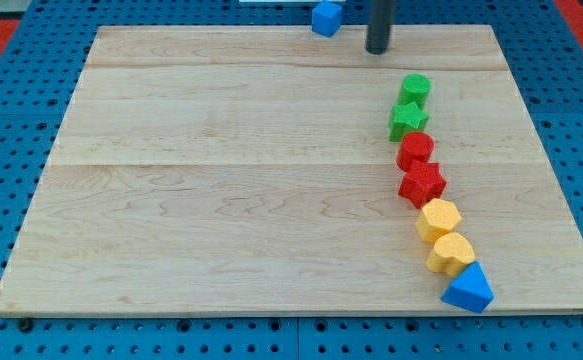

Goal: Adjust the green circle above the green star

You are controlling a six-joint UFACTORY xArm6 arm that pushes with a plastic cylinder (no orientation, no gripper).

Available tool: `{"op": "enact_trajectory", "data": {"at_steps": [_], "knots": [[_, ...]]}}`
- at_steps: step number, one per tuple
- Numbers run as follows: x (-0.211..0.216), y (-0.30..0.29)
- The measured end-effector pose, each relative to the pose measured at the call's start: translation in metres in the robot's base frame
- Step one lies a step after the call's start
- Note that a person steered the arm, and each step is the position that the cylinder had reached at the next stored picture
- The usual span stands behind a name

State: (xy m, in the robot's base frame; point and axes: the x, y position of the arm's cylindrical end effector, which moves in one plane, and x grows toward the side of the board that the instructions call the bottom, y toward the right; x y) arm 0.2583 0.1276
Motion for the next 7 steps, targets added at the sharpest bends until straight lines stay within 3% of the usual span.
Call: {"op": "enact_trajectory", "data": {"at_steps": [3, 4, 5, 6, 7], "knots": [[0.013, -0.014], [0.005, 0.023], [0.023, 0.111], [0.077, 0.123], [0.108, 0.077]]}}
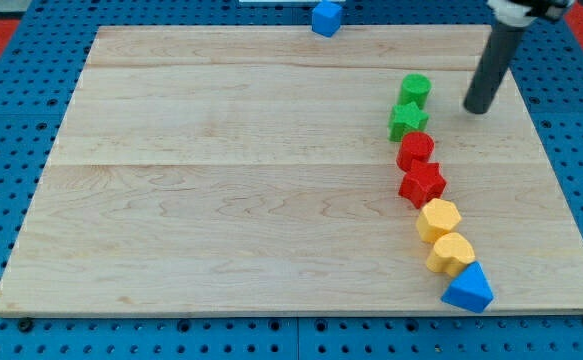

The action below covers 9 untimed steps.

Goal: Adjust the green circle above the green star

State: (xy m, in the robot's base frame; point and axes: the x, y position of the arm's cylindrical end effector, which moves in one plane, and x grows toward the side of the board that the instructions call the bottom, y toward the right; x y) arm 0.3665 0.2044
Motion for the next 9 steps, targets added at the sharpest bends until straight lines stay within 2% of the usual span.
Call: {"op": "enact_trajectory", "data": {"at_steps": [2, 3, 4, 5, 6, 7, 8, 9], "knots": [[-0.029, -0.018], [-0.032, -0.059], [-0.038, -0.043], [-0.082, -0.021], [-0.086, -0.106], [-0.051, -0.15], [-0.044, -0.123], [-0.055, -0.11]]}}
